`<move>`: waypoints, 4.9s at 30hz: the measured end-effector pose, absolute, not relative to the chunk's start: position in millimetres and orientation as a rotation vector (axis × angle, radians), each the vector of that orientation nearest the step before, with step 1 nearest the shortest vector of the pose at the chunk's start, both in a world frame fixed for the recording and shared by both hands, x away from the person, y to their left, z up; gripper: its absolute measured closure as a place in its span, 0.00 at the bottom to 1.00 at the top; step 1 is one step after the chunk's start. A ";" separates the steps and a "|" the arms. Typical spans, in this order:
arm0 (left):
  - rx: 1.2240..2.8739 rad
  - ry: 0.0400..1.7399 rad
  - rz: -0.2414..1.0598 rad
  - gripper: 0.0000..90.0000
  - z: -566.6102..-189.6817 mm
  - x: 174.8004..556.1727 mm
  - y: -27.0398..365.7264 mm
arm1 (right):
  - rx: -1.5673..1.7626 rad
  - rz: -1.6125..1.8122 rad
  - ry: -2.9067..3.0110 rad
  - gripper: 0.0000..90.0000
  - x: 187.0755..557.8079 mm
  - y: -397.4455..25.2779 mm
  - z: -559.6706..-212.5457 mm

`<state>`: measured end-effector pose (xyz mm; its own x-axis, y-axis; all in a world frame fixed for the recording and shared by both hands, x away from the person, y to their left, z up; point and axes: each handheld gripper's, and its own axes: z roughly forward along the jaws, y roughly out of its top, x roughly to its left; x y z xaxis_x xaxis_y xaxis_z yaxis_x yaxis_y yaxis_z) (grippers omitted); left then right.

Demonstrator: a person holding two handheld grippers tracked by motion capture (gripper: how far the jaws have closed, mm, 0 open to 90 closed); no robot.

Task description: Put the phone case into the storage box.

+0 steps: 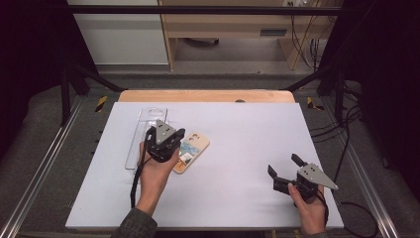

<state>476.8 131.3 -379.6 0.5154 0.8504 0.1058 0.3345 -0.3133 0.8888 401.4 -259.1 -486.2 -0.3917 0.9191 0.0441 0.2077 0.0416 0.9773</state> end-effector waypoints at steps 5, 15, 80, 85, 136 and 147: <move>1.903 0.998 0.748 1.00 -383.8 490.9 112.6 | 1.143 1.399 1.674 0.07 401.4 -257.9 -485.6; 1.937 1.047 0.744 1.00 -393.1 515.6 104.0 | 1.144 1.411 1.672 0.07 401.6 -257.7 -485.3; 2.211 1.221 0.869 1.00 -470.0 562.3 105.6 | 1.143 1.445 1.674 0.08 399.9 -259.8 -485.0; 2.238 1.214 0.874 1.00 -475.8 562.1 105.0 | 1.142 1.445 1.679 0.08 399.9 -259.1 -485.0; 2.316 1.282 0.927 1.00 -487.7 572.7 100.5 | 1.134 1.453 1.704 0.08 401.0 -256.2 -486.3; 2.269 1.245 0.844 1.00 -488.1 552.8 91.4 | 1.138 1.455 1.709 0.08 400.6 -255.1 -485.9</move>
